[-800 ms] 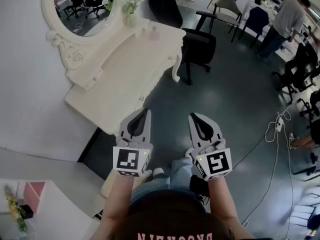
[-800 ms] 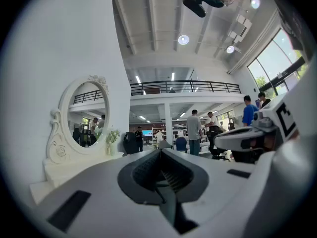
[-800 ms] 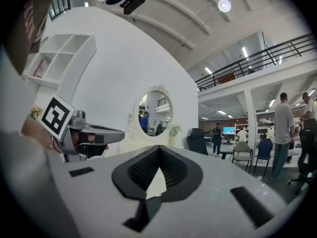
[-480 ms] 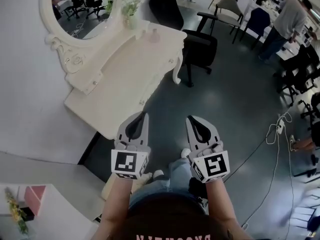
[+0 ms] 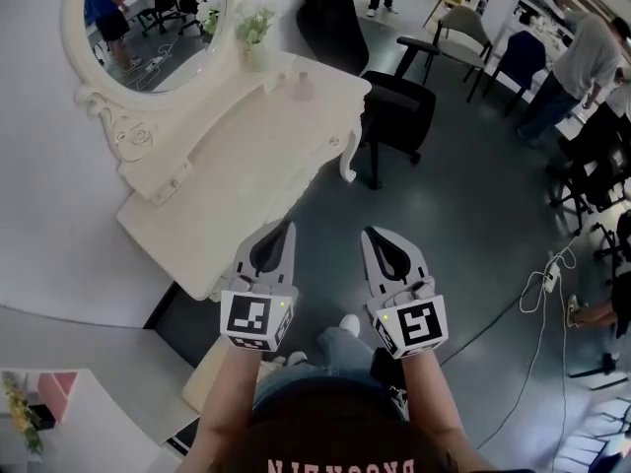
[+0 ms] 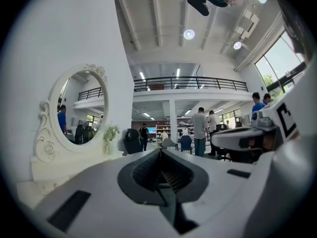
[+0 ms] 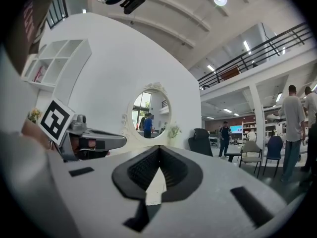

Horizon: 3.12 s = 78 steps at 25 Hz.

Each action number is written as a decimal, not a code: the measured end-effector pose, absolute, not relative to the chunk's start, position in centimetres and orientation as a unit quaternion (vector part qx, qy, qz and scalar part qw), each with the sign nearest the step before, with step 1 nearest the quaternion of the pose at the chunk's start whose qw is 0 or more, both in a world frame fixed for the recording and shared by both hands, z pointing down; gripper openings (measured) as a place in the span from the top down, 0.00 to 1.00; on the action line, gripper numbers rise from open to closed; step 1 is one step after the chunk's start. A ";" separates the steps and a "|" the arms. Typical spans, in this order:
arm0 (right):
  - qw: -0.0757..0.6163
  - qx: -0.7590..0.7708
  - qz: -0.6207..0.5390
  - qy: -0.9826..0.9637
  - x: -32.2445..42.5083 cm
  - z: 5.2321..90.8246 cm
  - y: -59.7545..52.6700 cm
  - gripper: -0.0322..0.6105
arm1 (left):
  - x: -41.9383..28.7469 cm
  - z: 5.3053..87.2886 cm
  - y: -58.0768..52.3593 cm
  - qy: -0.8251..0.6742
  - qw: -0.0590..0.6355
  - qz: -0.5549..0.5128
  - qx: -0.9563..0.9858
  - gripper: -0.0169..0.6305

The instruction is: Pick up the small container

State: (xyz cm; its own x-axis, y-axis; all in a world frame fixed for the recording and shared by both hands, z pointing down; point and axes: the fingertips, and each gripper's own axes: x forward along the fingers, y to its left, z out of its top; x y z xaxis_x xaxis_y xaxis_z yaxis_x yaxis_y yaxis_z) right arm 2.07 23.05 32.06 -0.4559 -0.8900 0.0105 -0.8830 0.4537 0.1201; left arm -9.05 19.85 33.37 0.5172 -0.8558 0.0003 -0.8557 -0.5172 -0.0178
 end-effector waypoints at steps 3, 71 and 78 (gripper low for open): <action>0.037 0.509 -0.052 -0.858 4.6 31.5 20.4 0.95 | -6.7 32.6 17.0 0.504 0.011 -0.001 -0.864 0.97; 0.138 0.439 0.083 -0.884 10.5 45.5 -39.8 0.95 | -3.5 56.7 -39.4 0.523 -0.167 -0.209 -0.809 0.45; 0.155 0.434 0.115 -0.880 11.1 49.5 -40.1 0.95 | -3.0 60.7 -41.5 0.524 -0.158 -0.249 -0.799 0.41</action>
